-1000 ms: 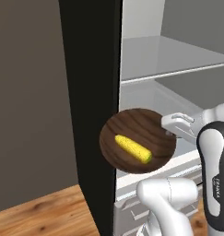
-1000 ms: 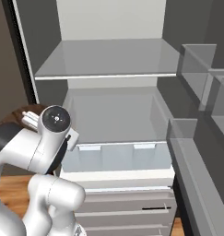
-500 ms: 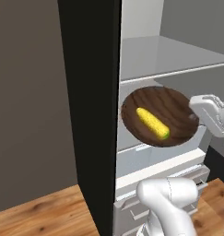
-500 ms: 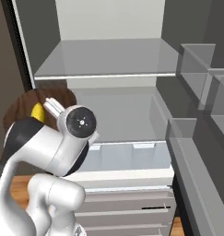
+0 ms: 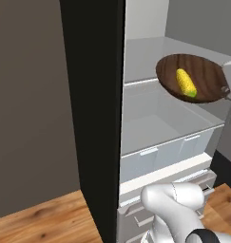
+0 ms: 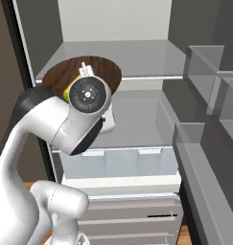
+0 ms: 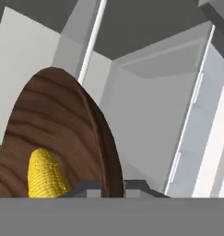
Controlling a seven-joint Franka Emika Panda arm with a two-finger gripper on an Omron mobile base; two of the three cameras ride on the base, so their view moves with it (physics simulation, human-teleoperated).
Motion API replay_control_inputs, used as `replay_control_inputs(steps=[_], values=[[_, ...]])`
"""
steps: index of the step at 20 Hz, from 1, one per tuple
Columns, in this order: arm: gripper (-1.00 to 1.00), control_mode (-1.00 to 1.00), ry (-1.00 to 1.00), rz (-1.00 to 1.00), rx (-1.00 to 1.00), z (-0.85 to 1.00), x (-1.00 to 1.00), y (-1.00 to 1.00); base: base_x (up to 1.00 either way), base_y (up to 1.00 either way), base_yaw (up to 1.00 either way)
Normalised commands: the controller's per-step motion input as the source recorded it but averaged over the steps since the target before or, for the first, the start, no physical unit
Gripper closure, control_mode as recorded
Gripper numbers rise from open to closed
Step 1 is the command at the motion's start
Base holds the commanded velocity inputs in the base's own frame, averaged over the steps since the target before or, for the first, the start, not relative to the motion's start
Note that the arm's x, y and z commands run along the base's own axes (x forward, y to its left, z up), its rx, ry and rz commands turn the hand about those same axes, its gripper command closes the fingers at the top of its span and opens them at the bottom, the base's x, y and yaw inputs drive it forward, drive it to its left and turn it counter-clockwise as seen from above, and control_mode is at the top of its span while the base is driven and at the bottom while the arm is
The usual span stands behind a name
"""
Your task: Move the glass cup from next to the sink to the open cabinet. Then, move the bowl with the corn to the fridge to clear the area for faucet cleaning.
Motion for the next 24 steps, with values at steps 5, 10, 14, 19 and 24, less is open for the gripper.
replay_control_inputs(steps=[5,10,14,19,24], values=[[1.0,-1.0,-0.01,-0.34,0.16,0.14,0.16,-0.05,0.0,0.0,0.0],[1.0,-1.0,-0.06,-0.08,0.1,0.67,0.01,0.0,0.0,0.0,0.0],[1.0,-1.0,0.09,0.0,0.07,0.34,0.36,0.0,0.0,0.0,0.0],[1.0,-1.0,0.24,-0.01,0.0,0.0,0.69,0.06,0.0,0.0,0.0],[1.0,-1.0,0.16,-0.02,0.0,-0.04,0.81,0.14,0.0,0.0,0.0]])
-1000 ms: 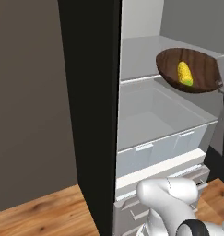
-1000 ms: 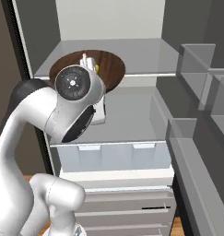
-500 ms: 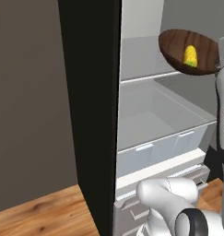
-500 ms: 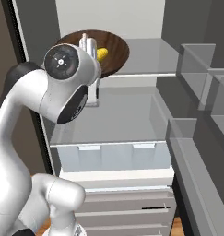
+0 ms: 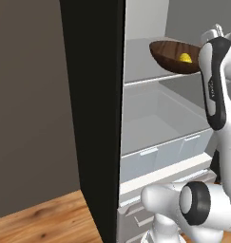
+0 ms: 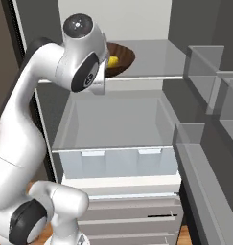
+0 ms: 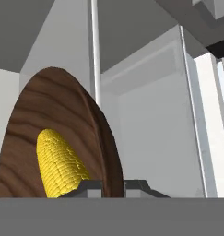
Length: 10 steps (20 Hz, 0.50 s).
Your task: Move the glass cup from next to the sink to the open cabinet. Then, move the bowl with the corn to the fridge to clear the area for faucet cleaning.
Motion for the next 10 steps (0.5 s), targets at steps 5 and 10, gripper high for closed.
replay_control_inputs(steps=[5,10], values=[[1.0,-1.0,0.01,0.0,-0.05,-0.01,0.41,0.15,0.0,0.0,0.0],[1.0,-1.0,0.0,0.0,-0.05,-0.13,0.57,0.13,0.0,0.0,0.0]])
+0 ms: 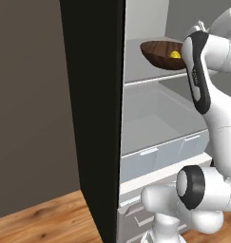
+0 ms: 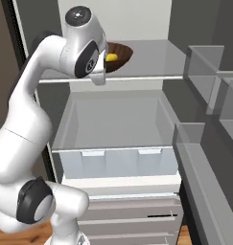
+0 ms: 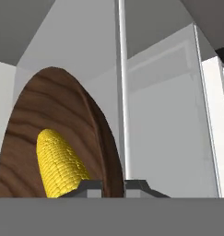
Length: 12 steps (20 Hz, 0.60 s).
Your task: Move the glass cup from next to the sink to the open cabinet. Then, move the bowl with the corn to the fridge to clear the area for faucet cleaning.
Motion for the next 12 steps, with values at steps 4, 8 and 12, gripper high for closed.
replay_control_inputs(steps=[4,8,12], values=[[1.0,-1.0,0.0,0.0,-0.06,-0.31,0.69,0.12,0.0,0.0,0.0],[1.0,-1.0,0.0,0.0,-0.02,-0.27,0.82,0.06,0.0,0.0,0.0],[1.0,-1.0,0.0,0.0,0.0,-0.16,0.92,0.01,0.0,0.0,0.0]])
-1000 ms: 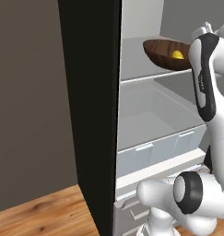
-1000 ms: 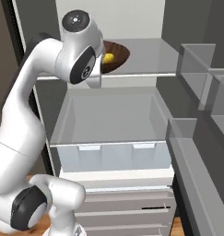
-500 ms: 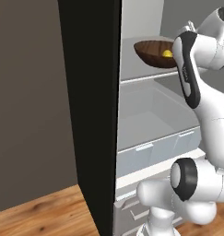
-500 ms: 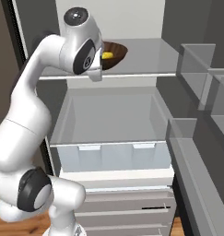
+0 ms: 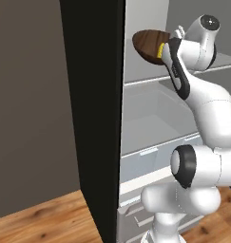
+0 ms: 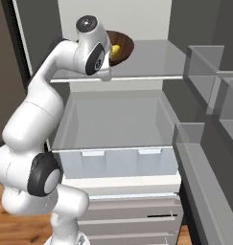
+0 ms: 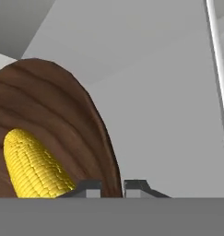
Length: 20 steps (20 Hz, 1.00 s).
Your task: Move the glass cup from next to the sink to the open cabinet. Then, move the bowl with the corn to the fridge to clear the area for faucet cleaning.
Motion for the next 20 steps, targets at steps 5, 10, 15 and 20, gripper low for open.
replay_control_inputs(steps=[5,10,15,20], values=[[-1.0,-1.0,0.05,-0.01,0.0,0.0,0.56,0.01,0.0,0.0,0.0],[-1.0,-1.0,0.01,-0.01,0.0,0.0,-0.23,0.0,0.0,0.0,0.0],[-1.0,-1.0,-0.16,-0.02,0.0,-0.08,-1.0,0.0,0.0,0.0,0.0],[-1.0,-1.0,-0.25,-0.06,0.0,-0.39,-1.0,0.0,0.0,0.0,0.0]])
